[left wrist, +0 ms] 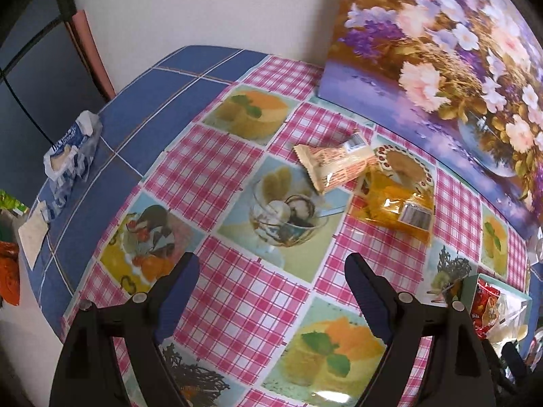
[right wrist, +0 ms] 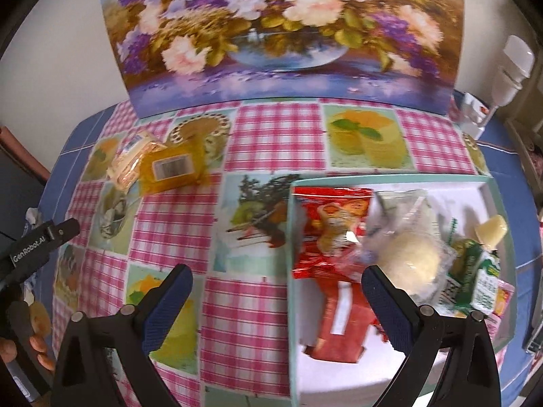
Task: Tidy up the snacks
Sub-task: 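Move both open tools back to the remaining snacks, then grasp the yellow wrapped bread pack with the right tool while the left tool grasps the white-orange pastry, then carry the pastry with the left tool while the right tool carries the yellow pack over the tray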
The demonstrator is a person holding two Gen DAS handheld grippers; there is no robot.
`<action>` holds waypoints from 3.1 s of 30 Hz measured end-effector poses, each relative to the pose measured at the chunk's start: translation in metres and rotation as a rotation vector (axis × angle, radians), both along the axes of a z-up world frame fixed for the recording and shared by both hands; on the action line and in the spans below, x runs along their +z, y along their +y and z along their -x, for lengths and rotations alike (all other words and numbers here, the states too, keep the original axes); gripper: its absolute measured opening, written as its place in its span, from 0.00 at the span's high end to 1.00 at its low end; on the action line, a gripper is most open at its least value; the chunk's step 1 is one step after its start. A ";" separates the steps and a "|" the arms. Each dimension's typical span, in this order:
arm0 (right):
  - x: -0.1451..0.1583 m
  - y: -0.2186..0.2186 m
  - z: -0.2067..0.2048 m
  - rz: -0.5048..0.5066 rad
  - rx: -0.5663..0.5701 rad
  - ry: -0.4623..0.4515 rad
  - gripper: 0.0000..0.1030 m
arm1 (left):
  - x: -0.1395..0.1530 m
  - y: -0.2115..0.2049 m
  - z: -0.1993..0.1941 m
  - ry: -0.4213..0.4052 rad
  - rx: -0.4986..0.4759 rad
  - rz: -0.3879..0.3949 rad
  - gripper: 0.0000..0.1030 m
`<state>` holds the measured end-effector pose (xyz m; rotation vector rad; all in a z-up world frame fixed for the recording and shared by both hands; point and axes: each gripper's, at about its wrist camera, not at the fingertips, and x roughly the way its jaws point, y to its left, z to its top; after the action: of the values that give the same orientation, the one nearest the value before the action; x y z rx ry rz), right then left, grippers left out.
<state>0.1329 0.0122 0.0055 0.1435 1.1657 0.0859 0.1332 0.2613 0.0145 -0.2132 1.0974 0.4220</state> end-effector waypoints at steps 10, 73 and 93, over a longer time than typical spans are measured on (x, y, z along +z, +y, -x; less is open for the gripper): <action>-0.006 0.047 -0.036 0.012 0.145 -0.020 0.01 | -0.011 0.018 -0.027 -0.014 -0.132 0.008 0.15; -0.056 0.101 -0.097 -0.204 0.147 0.011 0.25 | -0.055 0.011 -0.108 -0.077 -0.420 0.130 0.71; 0.019 0.047 -0.003 -0.220 -0.002 -0.094 0.25 | 0.019 -0.012 -0.002 -0.161 -0.198 0.225 0.71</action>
<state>0.1356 0.0593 0.0249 0.3312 1.0604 0.2173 0.1348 0.2494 0.0336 -0.3279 0.9954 0.1018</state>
